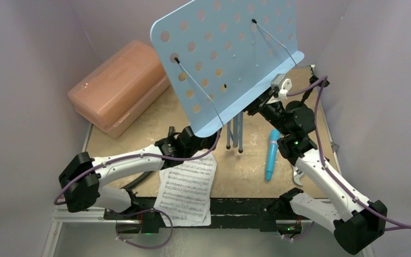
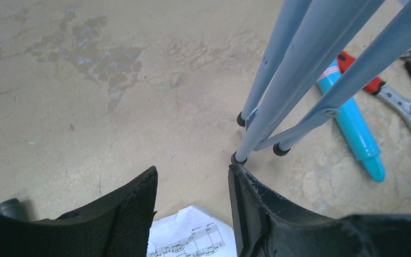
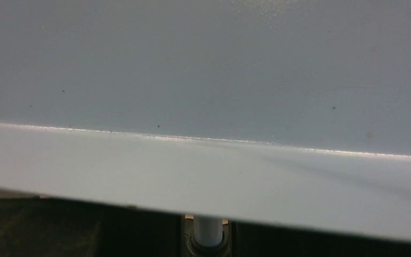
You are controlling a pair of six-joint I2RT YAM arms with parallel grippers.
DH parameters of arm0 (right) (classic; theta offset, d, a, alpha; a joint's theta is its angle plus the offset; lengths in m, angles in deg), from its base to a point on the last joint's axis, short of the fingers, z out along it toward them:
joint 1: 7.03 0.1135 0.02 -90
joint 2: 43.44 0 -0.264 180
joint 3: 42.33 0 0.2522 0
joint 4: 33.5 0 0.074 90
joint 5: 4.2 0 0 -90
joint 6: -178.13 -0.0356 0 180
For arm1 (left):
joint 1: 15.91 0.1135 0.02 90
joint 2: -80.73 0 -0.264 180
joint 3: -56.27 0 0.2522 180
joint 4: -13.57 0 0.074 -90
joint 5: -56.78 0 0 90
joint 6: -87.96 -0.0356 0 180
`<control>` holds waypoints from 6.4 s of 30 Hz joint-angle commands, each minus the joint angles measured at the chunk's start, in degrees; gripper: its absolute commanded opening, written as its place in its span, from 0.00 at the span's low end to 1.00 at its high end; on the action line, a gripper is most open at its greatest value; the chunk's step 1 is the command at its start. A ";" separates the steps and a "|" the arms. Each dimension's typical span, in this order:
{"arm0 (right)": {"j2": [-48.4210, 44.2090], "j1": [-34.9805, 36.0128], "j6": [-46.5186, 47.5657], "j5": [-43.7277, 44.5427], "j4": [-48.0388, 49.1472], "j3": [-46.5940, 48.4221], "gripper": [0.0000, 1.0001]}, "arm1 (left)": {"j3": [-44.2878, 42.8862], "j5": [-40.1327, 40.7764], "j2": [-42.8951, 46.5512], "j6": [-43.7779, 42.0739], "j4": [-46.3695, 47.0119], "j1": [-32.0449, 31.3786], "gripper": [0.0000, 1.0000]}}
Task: Set up the instrument practice props
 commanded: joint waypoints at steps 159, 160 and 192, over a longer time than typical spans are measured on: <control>-6.70 0.05 7.65 18.17 0.16 -9.05 0.96 | -9.67 -10.96 -17.12 -30.02 20.01 16.72 0.18; -7.22 0.05 7.63 18.11 -0.82 -9.51 0.97 | -9.97 -10.95 -16.82 -29.98 18.66 16.75 0.21; 10.50 -0.57 -13.21 9.11 -35.09 -0.13 0.97 | 0.90 -17.50 -6.06 10.03 20.91 16.83 0.38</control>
